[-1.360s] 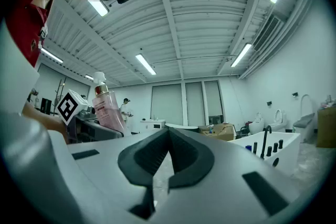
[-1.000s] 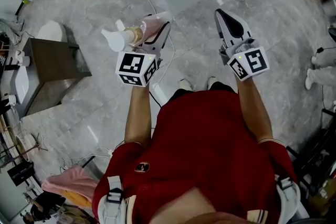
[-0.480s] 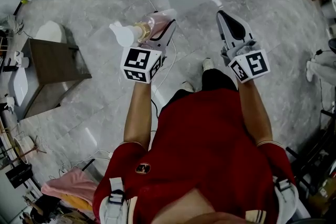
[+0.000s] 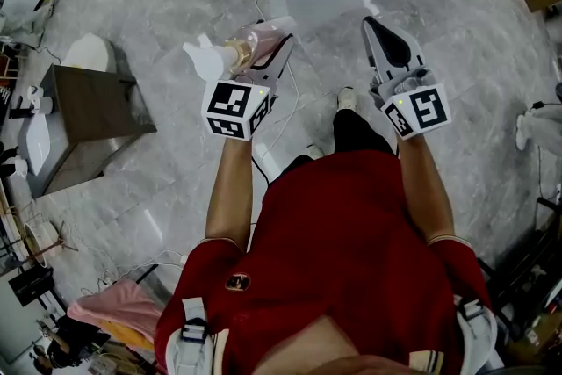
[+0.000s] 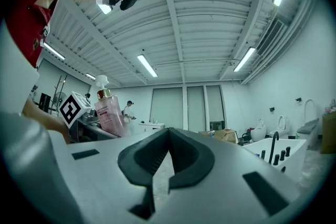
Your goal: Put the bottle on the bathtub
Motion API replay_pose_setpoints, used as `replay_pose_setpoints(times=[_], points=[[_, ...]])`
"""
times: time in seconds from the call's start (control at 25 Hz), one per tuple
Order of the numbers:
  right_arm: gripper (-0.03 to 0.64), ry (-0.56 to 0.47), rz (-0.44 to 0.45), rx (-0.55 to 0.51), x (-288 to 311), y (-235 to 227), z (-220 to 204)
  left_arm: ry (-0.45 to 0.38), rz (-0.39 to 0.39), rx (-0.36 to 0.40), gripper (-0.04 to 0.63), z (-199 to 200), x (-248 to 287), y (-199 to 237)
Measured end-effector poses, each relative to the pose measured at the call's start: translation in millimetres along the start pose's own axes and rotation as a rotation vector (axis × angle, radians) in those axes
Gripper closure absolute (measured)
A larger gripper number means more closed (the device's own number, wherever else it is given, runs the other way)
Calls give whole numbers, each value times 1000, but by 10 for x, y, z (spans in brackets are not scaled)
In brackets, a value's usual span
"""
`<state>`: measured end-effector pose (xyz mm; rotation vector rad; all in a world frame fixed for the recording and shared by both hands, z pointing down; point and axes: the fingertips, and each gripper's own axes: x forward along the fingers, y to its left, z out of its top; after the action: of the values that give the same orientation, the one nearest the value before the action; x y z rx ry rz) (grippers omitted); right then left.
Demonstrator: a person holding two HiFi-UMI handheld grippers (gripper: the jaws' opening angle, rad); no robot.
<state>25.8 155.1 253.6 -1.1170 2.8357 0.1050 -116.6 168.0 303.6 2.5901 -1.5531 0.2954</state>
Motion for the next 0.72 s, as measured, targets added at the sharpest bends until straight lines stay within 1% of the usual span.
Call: replay_pose_setpoints(times=[0.2, 0.48, 0.72], points=[[621, -1, 9, -26, 190, -305, -29, 11, 20, 1, 351, 39, 299, 112], [621, -4, 19, -9, 508, -840, -153, 40, 46, -2, 351, 41, 809, 288], [621, 8, 45, 1, 762, -1237, -263, 72, 76, -8, 351, 39, 1213, 437]])
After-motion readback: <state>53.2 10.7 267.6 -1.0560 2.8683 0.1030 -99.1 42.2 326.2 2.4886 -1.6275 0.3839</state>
